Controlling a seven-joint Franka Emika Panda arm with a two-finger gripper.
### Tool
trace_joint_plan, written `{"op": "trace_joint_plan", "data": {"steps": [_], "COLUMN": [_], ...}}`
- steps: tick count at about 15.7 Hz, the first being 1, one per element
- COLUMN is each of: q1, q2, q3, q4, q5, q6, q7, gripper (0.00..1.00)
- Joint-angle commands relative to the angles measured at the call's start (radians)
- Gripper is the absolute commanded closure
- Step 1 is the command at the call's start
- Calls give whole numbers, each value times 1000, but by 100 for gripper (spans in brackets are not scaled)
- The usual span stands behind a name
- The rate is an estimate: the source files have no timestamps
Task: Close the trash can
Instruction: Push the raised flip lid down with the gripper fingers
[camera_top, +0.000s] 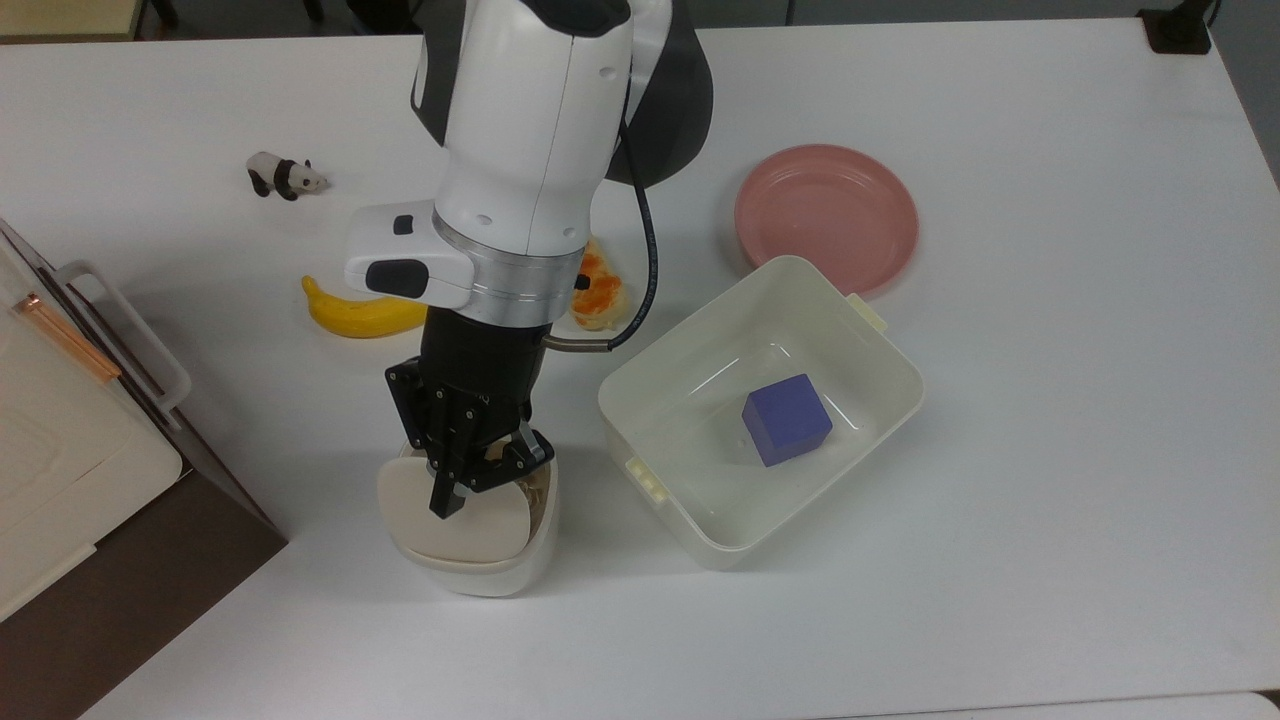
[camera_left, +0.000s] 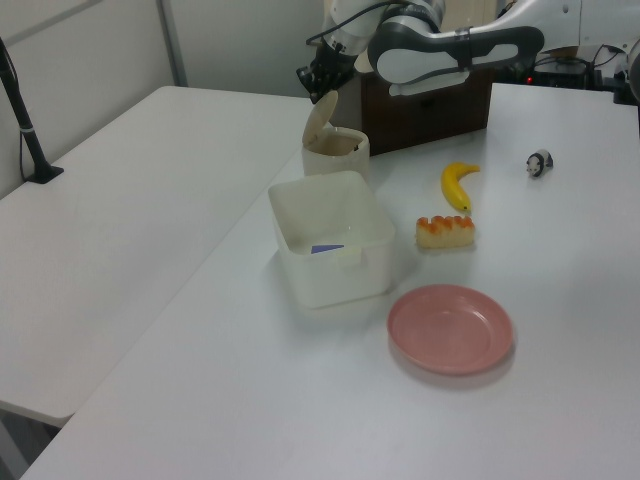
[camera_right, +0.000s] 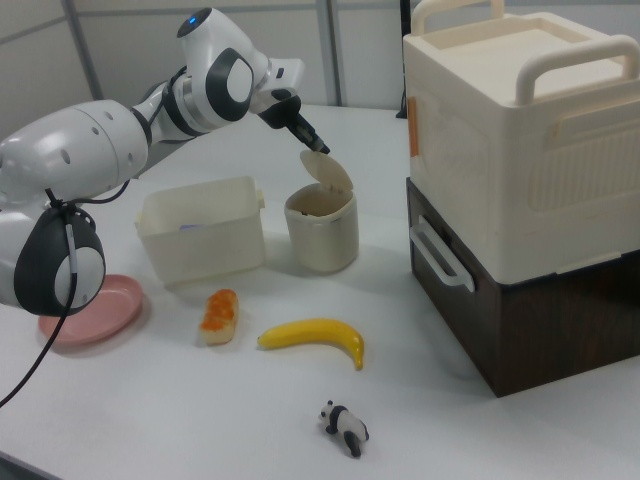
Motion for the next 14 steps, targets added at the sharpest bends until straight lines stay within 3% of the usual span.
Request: {"op": "trace_joint_plan", "data": {"steps": [1, 14], "q1": [-8, -15], "q2": [-47, -111], "q3": [31, 43], "q4": [-41, -179], "q5": [1, 2], "q6": [-107, -204], "q7": [-76, -203], "gripper": [100, 100]}}
